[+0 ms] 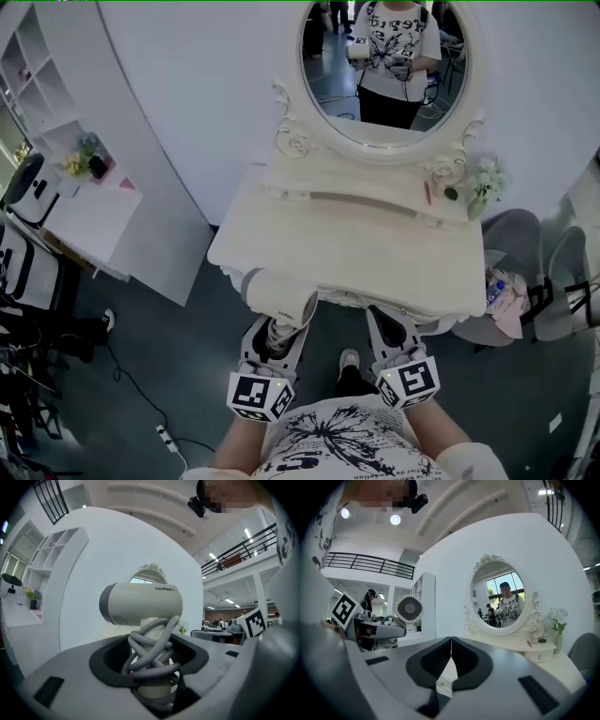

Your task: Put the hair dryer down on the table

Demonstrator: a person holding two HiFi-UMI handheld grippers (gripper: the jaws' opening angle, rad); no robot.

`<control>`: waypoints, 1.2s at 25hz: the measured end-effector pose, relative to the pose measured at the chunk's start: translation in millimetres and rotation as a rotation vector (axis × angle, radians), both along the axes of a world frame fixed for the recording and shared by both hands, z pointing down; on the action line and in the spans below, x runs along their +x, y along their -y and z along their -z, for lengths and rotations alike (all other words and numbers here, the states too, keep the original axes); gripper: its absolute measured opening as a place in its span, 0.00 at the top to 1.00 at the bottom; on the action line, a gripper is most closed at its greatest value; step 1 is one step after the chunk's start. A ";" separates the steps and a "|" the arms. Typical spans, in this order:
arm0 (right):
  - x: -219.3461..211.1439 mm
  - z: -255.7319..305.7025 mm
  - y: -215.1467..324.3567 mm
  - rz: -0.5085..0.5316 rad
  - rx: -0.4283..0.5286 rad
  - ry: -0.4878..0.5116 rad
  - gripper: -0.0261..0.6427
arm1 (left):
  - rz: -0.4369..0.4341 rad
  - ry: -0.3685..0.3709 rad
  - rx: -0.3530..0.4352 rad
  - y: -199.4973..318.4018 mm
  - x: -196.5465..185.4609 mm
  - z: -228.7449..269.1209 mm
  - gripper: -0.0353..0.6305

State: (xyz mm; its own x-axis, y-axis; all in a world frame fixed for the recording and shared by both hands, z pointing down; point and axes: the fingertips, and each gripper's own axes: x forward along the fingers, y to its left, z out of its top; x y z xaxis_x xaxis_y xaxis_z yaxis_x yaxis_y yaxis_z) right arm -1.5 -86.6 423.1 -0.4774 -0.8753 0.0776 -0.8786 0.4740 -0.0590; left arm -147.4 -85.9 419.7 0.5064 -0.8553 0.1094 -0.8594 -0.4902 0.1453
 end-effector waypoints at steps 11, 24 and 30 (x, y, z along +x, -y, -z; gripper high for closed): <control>67.0 -6.0 140.3 -0.007 -0.040 0.001 0.93 | -0.001 0.027 -0.037 144.9 65.8 -9.3 0.56; 92.8 -33.0 208.7 -0.153 -0.129 -0.009 0.93 | -0.160 0.124 -0.137 232.5 95.9 -62.9 0.56; 89.8 -54.8 230.7 -0.241 -0.194 0.018 0.93 | -0.225 0.190 -0.250 262.6 92.7 -115.3 0.56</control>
